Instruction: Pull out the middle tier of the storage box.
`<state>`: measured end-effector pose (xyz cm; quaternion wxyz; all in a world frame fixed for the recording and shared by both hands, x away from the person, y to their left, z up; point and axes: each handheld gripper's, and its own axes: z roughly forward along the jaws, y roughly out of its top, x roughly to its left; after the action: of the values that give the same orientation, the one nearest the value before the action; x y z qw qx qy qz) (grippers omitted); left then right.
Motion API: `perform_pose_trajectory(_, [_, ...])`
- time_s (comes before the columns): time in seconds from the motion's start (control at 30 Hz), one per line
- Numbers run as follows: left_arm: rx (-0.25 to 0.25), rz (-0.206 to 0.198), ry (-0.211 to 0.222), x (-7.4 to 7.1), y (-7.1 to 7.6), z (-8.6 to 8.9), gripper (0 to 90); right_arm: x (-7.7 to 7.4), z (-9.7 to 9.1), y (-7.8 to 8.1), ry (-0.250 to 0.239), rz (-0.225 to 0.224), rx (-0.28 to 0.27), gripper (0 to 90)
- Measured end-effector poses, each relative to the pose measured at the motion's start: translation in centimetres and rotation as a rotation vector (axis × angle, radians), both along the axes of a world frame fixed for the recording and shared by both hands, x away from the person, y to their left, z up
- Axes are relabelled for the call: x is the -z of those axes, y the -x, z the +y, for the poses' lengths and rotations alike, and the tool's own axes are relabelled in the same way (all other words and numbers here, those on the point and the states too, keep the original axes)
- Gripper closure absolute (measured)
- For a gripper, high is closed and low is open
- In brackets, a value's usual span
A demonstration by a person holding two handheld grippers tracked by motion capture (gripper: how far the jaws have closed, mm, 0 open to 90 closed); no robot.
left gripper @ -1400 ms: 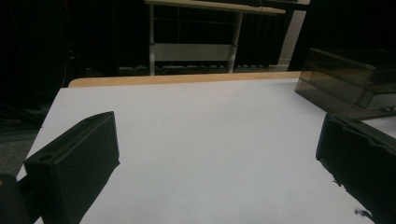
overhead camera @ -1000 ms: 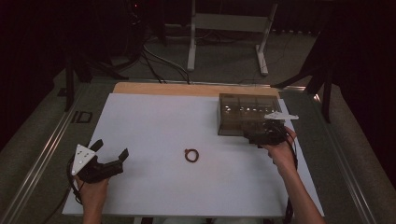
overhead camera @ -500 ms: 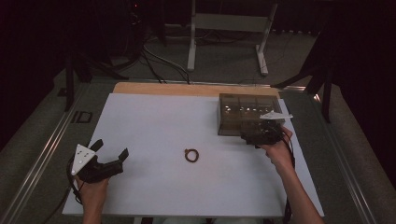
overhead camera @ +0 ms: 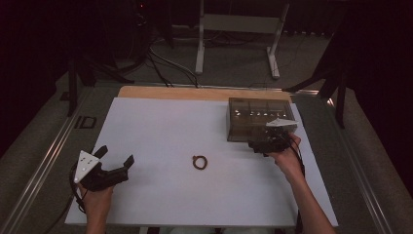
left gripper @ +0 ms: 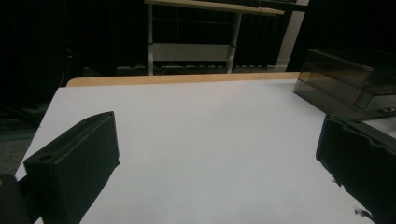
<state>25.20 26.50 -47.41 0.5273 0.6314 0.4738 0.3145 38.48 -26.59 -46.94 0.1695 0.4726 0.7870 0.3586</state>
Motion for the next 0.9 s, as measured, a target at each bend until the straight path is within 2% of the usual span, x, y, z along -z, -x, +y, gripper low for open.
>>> perform_pose_trajectory(0.07, [-0.001,0.0,0.002,0.0,0.0,0.0,0.8,-0.1,-0.1,0.0,-0.009,0.012,-0.003,0.9])
perform_pose_trajectory(0.33, [0.005,0.002,0.0,0.0,0.0,-0.1,0.8,-0.5,-0.1,0.5,0.012,0.069,-0.039,2.8])
perform_pose_trajectory(0.4, [0.006,0.002,0.0,0.0,-0.1,-0.1,0.8,-0.7,-0.3,0.3,0.019,0.055,-0.029,7.1])
perform_pose_trajectory(0.53, [0.004,-0.001,0.003,0.0,0.0,0.0,0.8,-0.3,-0.5,-0.4,0.01,0.067,-0.03,10.2])
perform_pose_trajectory(0.67, [0.002,0.001,0.004,0.0,0.0,0.0,0.9,0.3,-0.6,-0.7,0.044,0.067,-0.032,15.7])
perform_pose_trajectory(0.9, [0.006,0.002,0.0,0.0,-0.1,-0.1,0.8,0.5,-0.8,-1.0,0.045,0.075,-0.038,18.5])
